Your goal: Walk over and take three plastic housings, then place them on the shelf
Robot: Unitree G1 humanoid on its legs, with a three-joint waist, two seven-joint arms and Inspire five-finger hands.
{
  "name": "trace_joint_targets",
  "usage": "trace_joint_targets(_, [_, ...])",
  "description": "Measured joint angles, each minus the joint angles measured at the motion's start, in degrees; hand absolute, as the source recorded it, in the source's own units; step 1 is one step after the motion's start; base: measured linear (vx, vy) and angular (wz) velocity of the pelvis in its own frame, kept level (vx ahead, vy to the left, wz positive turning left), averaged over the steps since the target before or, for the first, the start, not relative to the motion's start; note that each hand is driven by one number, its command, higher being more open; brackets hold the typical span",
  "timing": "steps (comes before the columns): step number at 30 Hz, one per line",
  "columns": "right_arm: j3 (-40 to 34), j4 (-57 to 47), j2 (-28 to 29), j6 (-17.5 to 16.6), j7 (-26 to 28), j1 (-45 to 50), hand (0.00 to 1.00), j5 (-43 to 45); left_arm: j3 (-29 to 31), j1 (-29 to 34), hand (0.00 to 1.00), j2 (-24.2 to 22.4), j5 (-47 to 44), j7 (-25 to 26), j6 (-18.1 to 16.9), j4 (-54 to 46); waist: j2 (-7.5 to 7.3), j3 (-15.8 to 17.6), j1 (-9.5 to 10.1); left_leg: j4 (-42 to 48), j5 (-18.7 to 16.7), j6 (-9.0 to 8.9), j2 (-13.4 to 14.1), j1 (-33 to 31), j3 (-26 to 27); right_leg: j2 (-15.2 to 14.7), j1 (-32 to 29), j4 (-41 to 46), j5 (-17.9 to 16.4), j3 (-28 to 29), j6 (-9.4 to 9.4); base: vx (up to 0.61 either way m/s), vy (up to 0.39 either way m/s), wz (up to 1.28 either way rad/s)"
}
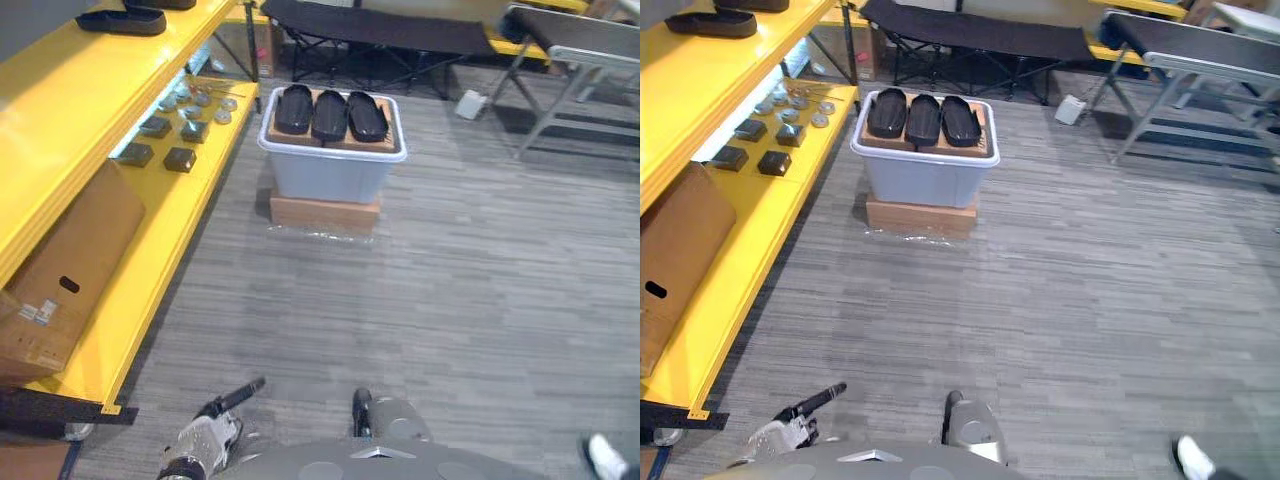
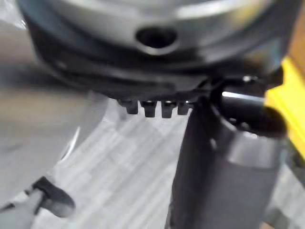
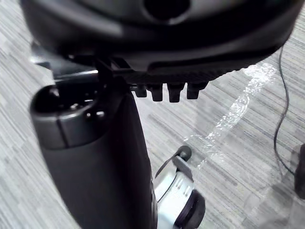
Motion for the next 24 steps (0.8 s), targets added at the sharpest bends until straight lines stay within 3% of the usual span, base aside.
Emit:
trace_joint_targets(2, [-0.07, -0.08, -2.07, -1.39, 0.14, -2.11, 1.00, 0.25, -0.26, -0.54, 1.00, -0.91, 0.49, -2.10, -0.27, -0.13, -0.13, 0.21, 0.19, -1.41, -2.17, -1.60, -5.69, -4.56, 0.03, -0.02, 4.64, -3.29, -0.71, 0.42, -1.05, 0.49, -0.293, -0.14])
trace_joint_targets(4, [0.11, -1.21, -3.57, -3.90, 0.23, -6.03, 1.00, -0.07, -0.18, -0.70, 1.00, -2.18, 0.66, -4.59, -2.06, -1.82, 0.35, 0.80, 1.40, -9.12, -1.75, -1.42, -12.59, -11.45, 0.39, 0.57, 7.74, -5.41, -2.86, 1.38, -2.03, 0.37, -0.092, -0.30])
trace_joint_targets(5, [0.07, -1.86, -3.81, -4.44, 0.26, -6.99, 1.00, -0.06, -0.23, -0.79, 1.00, -2.70, 0.65, -5.03, -2.41, -2.74, 0.42, 1.22, 1.98, -12.42, -0.56, -1.02, -14.51, -12.86, 0.90, 0.65, 8.40, -5.35, -3.64, 1.84, -2.35, 0.33, -0.017, -0.45])
trace_joint_targets(6, [0.29, -4.19, -4.06, -5.25, 0.33, -8.36, 1.00, -0.04, -0.22, -0.82, 1.00, -4.01, 0.67, -5.20, -2.61, -4.54, 0.67, 2.59, 3.18, -21.89, 3.35, -1.37, -17.90, -13.49, 2.44, 0.83, 10.30, -5.17, -5.27, 2.88, -2.19, 0.30, 0.040, -0.61])
trace_joint_targets(7, [1.53, -7.20, -4.65, -5.90, 0.67, -8.70, 1.00, 0.00, -0.24, -0.34, 1.00, -4.95, 0.67, -5.24, -2.63, -5.52, 1.97, 3.10, 4.31, -30.41, 6.52, -2.40, -18.27, -13.37, 4.02, 2.63, 12.23, -5.23, -7.20, 4.42, -2.10, 0.30, 0.067, -0.68])
trace_joint_targets(8, [2.56, -8.37, -4.79, -5.93, 0.85, -8.75, 1.00, -0.01, -0.23, 0.18, 1.00, -5.02, 0.67, -5.29, -2.66, -5.74, 2.76, 3.13, 4.69, -32.43, 7.63, -1.57, -17.33, -13.40, 4.80, 3.94, 13.26, -5.21, -8.07, 5.45, -1.99, 0.24, 0.088, -0.76])
trace_joint_targets(9, [4.54, -8.88, -4.40, -5.62, 1.26, -9.46, 1.00, 0.03, -0.06, 1.12, 1.00, -4.80, 0.67, -5.43, -2.82, -5.80, 2.18, 3.04, 5.07, -31.68, 12.72, 2.55, -16.46, -12.60, 5.45, 4.50, 14.67, -4.96, -9.48, 7.35, -1.92, 0.33, 0.116, -0.64])
trace_joint_targets(10, [7.06, -10.21, -3.33, -4.44, 1.44, -10.14, 1.00, 0.24, -0.02, 1.70, 1.00, -3.01, 0.99, -5.22, -2.79, -5.74, 0.17, 2.61, 4.88, -31.53, 13.91, 3.88, -17.23, -11.69, 8.23, 3.39, 15.38, -4.36, -11.83, 8.76, -2.45, 0.43, 0.128, -0.50])
trace_joint_targets(12, [9.18, -11.79, -3.01, -2.70, 1.87, -10.27, 1.00, 0.18, 0.03, 2.13, 1.00, -1.30, 1.91, -4.54, -2.87, -5.19, -3.28, 2.30, 5.10, -29.45, 12.13, 6.55, -18.36, -11.60, 12.21, 0.47, 15.10, -3.05, -15.79, 10.09, -4.33, 0.48, 0.105, -0.11])
trace_joint_targets(13, [9.20, -11.58, -3.20, -2.05, 1.85, -10.59, 1.00, 0.15, 0.04, 2.16, 1.00, -1.22, 1.90, -4.18, -2.79, -4.22, -3.99, 2.01, 5.11, -28.98, 11.35, 7.74, -19.45, -11.82, 12.17, -0.39, 15.04, -2.61, -16.59, 10.28, -4.82, 0.45, 0.081, 0.13])
trace_joint_targets(14, [9.50, -9.91, -3.87, -1.25, 1.83, -11.57, 1.00, 0.06, 0.27, 2.04, 1.00, -1.48, 1.93, -3.41, -2.59, -1.90, -4.11, 1.69, 4.53, -28.50, 9.87, 9.68, -21.15, -12.03, 11.69, -1.33, 13.80, 1.10, -15.75, 10.73, -3.37, 0.58, 0.141, 0.47])
trace_joint_targets(16, [10.15, -6.38, -4.01, -0.49, 1.95, -11.89, 1.00, -0.34, 0.57, 1.97, 1.00, -1.02, 1.88, -3.23, -1.63, 0.50, -3.36, 1.55, 3.80, -29.69, 8.75, 9.33, -22.54, -10.68, 10.20, -1.73, 9.73, 12.05, -13.83, 11.95, 6.83, 0.60, 0.160, 0.53])
trace_joint_targets(17, [10.23, -3.74, -3.14, -0.34, 1.79, -11.95, 1.00, -0.90, 0.67, 2.51, 1.00, -0.59, 2.26, -3.13, -2.12, 0.83, -3.21, 1.62, 4.65, -30.00, 7.91, 9.89, -22.94, -8.66, 9.50, -1.93, 6.86, 20.34, -13.24, 11.86, 11.00, 0.39, 0.082, 0.28])
trace_joint_targets(19, [9.01, -1.83, -2.66, -0.14, 2.33, -11.88, 1.00, -1.06, 0.19, 3.49, 1.00, -0.19, 2.41, -2.43, -3.34, 1.26, -3.53, 1.58, 4.86, -32.95, 7.61, 9.81, -24.46, -3.75, 8.90, -3.84, 4.26, 25.43, -15.47, 8.97, 10.36, 0.42, 0.040, 0.17])
trace_joint_targets(20, [9.06, -1.80, -3.03, -0.66, 2.43, -11.89, 1.00, -1.53, -0.51, 3.54, 1.00, -0.08, 2.41, -2.39, -4.00, 1.89, -3.05, 1.77, 4.77, -34.26, 7.59, 9.52, -24.52, -1.53, 8.79, -4.35, 3.24, 24.35, -16.87, 6.72, 7.80, 0.41, -0.003, 0.08])
trace_joint_targets(21, [9.04, -1.81, -3.72, -2.02, 2.38, -11.79, 1.00, -2.47, -2.03, 2.65, 1.00, -0.08, 2.33, -2.51, -4.38, 2.50, -1.58, 1.99, 4.38, -36.49, 7.44, 8.60, -23.80, 1.40, 7.79, -4.12, 1.66, 19.22, -18.35, 4.18, 4.88, 0.30, -0.025, 0.12])
trace_joint_targets(22, [8.94, -1.85, -3.97, -2.54, 2.34, -11.66, 1.00, -2.45, -2.65, 2.32, 1.00, -0.14, 2.32, -2.59, -4.46, 2.77, -0.92, 2.02, 4.11, -37.23, 7.30, 8.11, -23.45, 2.23, 7.07, -4.02, 0.46, 16.68, -18.44, 3.52, 4.53, 0.26, -0.060, 0.30])
trace_joint_targets(24, [7.44, -2.37, -4.21, -3.37, 2.19, -10.29, 1.00, -2.39, -3.27, 0.03, 1.00, -1.16, 1.90, -2.77, -4.98, 3.98, 0.76, 2.34, 3.06, -38.73, 5.57, 6.50, -22.13, 4.44, 3.60, -4.76, -3.99, 12.51, -17.14, 3.79, 6.07, 0.28, -0.114, 0.62])
